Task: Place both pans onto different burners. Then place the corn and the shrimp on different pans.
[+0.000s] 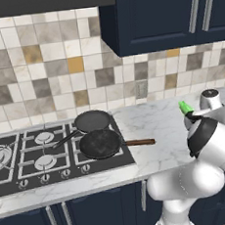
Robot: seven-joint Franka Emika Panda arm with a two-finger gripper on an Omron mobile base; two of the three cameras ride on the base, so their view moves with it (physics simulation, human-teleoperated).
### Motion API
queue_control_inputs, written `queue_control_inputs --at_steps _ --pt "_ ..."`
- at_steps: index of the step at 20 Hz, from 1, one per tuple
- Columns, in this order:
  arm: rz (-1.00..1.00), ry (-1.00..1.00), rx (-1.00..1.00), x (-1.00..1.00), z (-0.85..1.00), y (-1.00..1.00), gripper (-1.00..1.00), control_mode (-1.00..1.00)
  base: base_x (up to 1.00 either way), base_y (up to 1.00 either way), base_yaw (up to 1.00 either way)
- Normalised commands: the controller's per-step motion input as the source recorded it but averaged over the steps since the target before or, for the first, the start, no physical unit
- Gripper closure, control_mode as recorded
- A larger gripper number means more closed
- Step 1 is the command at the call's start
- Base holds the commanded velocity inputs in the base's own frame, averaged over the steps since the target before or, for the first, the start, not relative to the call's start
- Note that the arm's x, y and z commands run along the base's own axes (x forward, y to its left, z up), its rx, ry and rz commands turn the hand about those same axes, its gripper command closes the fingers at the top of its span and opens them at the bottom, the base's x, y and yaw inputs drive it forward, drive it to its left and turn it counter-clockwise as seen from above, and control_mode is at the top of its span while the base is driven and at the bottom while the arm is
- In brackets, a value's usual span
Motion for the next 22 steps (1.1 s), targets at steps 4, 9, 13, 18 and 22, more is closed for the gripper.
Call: queue_control_inputs --at_steps 4,9,13,18,22 --pt "0.00 0.00 0.08 0.00 -0.17 -0.20 -1.00 -1.00 0.00 0.00 0.00" --pt "0.00 0.00 0.08 0.00 -0.21 -0.12 -1.00 -1.00 0.00 0.00 0.00" --pt "0.00 0.00 0.03 0.00 -0.07 -0.07 -1.00 -1.00 0.00 0.00 0.00" --pt "0.00 0.00 0.00 0.04 -0.08 0.00 -1.00 -1.00 0.00 0.00 0.00" --pt "0.00 0.00 0.00 0.04 -0.24 0.00 -1.00 -1.00 0.00 0.00 0.00"
